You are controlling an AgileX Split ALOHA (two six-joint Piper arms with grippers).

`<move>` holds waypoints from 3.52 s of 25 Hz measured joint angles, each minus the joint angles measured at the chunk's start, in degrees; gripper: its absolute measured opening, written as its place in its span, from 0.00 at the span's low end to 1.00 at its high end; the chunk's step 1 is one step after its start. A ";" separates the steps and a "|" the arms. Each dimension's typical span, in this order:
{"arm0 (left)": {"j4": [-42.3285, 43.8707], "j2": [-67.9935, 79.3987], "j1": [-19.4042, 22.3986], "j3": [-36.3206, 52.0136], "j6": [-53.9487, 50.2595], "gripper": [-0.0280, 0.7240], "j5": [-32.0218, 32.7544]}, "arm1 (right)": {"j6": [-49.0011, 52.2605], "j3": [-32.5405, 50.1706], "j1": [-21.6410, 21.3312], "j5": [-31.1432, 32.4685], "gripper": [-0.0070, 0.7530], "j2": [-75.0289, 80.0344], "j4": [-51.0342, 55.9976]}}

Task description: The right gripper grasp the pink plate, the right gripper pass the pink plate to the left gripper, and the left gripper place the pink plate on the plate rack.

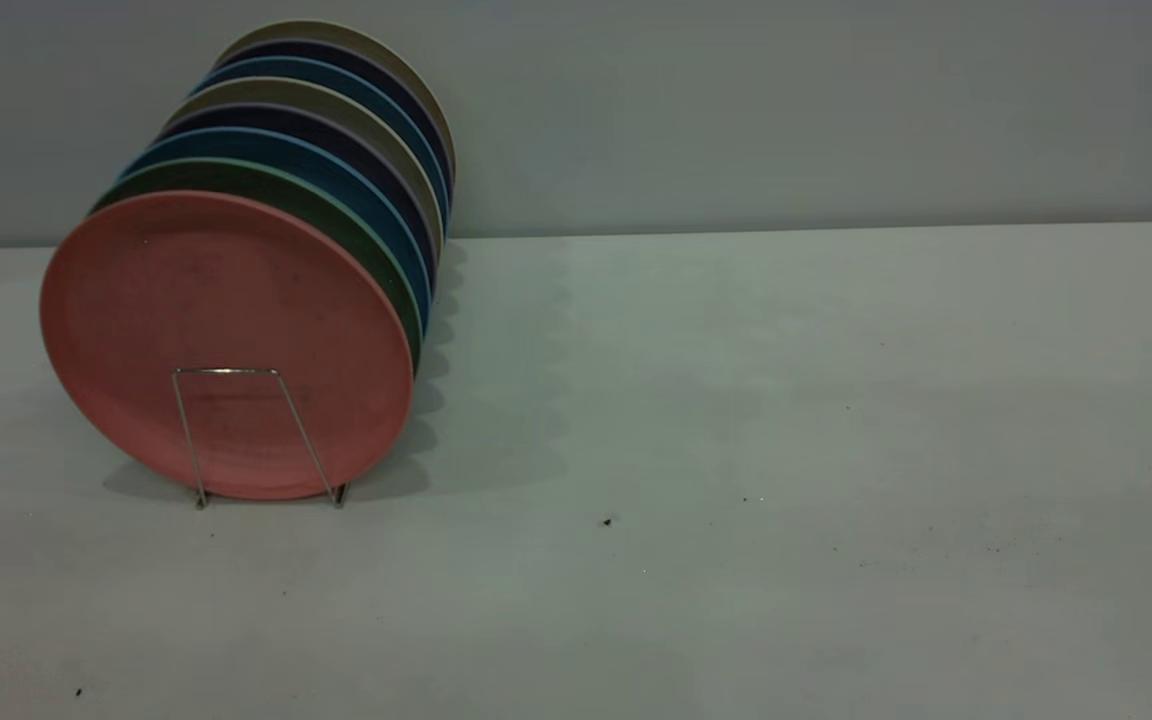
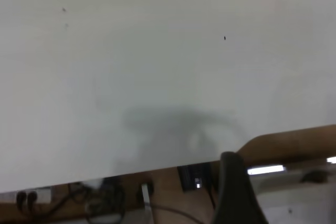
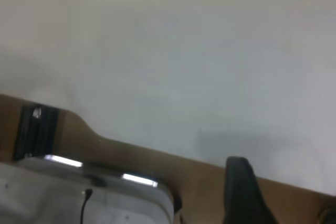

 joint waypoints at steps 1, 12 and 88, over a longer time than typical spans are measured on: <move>-0.01 -2.17 0.00 0.62 -0.19 0.70 0.55 | 0.00 0.05 0.00 0.00 0.59 -1.33 -0.03; 0.01 -21.66 0.00 5.71 -4.24 0.70 2.98 | -1.54 7.99 0.00 0.02 0.59 -12.81 3.99; -0.21 -40.27 -2.71 13.83 -4.62 0.70 1.63 | -1.78 16.63 -0.81 -5.28 0.59 -37.07 -1.41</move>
